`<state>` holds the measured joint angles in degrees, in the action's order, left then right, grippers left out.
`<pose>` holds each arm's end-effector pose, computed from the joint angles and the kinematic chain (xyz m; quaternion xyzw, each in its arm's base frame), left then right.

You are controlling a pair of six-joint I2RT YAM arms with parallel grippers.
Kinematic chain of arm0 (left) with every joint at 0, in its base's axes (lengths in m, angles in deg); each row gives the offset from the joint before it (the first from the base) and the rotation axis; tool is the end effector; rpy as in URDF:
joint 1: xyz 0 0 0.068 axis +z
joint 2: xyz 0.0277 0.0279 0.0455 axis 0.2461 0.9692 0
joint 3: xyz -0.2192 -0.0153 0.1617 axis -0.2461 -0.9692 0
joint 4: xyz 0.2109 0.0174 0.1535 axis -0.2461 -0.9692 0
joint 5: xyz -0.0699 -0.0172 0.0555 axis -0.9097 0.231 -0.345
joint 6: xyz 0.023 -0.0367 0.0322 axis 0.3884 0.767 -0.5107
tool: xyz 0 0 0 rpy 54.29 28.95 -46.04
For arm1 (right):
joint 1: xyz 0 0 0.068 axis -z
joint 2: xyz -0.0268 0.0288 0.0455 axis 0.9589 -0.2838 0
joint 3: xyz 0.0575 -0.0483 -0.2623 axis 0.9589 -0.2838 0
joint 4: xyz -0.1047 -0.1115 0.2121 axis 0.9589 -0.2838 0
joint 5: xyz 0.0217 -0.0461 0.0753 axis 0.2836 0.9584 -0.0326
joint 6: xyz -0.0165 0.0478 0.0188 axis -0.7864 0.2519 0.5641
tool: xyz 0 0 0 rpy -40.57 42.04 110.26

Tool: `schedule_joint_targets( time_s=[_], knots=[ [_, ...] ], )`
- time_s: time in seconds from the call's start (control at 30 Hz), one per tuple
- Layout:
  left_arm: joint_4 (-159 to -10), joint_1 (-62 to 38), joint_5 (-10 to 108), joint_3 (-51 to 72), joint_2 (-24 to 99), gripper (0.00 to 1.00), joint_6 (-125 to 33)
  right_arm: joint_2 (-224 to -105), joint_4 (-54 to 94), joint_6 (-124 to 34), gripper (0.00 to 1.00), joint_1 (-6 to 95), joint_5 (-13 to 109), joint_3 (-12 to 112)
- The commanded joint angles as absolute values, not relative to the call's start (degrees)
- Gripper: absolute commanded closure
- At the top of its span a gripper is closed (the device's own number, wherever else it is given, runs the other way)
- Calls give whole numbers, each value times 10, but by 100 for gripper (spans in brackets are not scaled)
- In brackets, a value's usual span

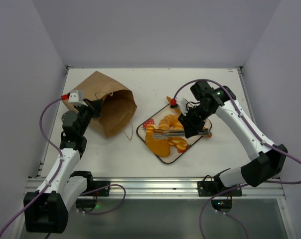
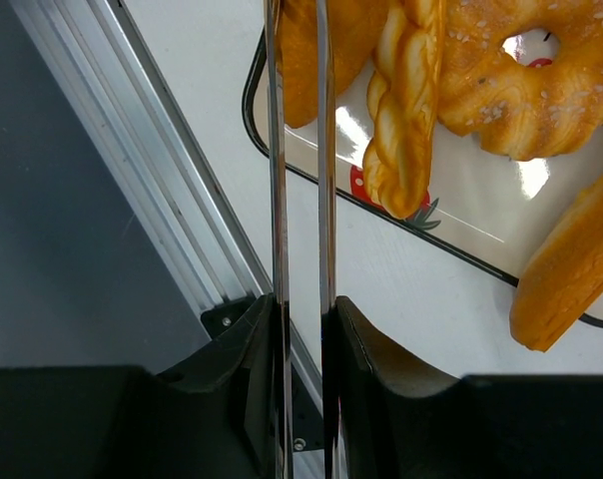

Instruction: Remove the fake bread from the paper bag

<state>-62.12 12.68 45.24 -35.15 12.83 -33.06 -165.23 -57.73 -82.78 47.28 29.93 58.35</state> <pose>0.2090 -0.0130 0.2717 -0.0707 0.7031 -0.2316 0.6686 0.2171 0.1240 0.3407 -0.4856 0.8380 0.2161 0.1236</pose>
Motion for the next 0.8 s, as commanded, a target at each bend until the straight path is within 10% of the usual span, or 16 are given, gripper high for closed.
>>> schedule_joint_targets(
  time_s=[0.0, 0.77],
  knots=[
    [-612, 129, 449, -343, 124, 100, -335, -1657, -667, -824, 73, 470, 272, 608],
    [-616, 129, 453, -343, 120, 100, -339, -1641, -673, -818, 62, 474, 245, 630]
  ],
)
